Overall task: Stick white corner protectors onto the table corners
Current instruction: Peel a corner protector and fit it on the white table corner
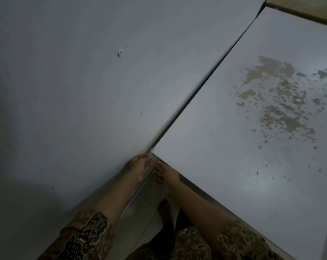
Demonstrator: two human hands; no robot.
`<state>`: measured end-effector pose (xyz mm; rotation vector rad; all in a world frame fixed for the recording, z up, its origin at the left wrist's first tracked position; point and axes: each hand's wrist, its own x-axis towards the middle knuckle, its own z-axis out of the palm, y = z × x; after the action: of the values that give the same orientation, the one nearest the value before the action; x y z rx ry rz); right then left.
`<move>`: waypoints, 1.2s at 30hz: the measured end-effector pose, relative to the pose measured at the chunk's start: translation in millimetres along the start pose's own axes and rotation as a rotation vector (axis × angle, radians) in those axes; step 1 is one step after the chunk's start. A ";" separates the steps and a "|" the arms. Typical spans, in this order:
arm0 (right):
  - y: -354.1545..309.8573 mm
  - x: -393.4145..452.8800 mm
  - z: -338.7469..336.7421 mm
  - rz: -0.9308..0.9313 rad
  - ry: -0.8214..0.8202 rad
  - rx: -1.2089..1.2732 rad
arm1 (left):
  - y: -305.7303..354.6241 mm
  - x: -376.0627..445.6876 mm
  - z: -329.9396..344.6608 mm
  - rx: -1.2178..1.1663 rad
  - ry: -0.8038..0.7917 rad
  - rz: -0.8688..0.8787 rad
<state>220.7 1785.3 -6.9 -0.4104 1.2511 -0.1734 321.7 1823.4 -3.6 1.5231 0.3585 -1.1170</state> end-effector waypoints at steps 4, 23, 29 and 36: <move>-1.5 10.8 8.3 0.005 0.040 0.018 | -2.9 10.2 5.0 -0.018 0.053 -0.012; -5.7 23.9 28.3 0.104 0.144 0.271 | -7.1 21.7 18.6 -0.086 0.220 0.014; -9.1 24.8 29.0 0.108 0.172 0.219 | -6.0 23.3 22.9 -0.079 0.276 0.016; -8.3 23.5 30.4 0.105 0.184 0.228 | -5.9 25.5 25.6 -0.048 0.315 0.007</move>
<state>257.6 1775.8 -16.7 -0.1333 1.4124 -0.2656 318.7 1793.5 -24.6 1.6575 0.5890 -0.8557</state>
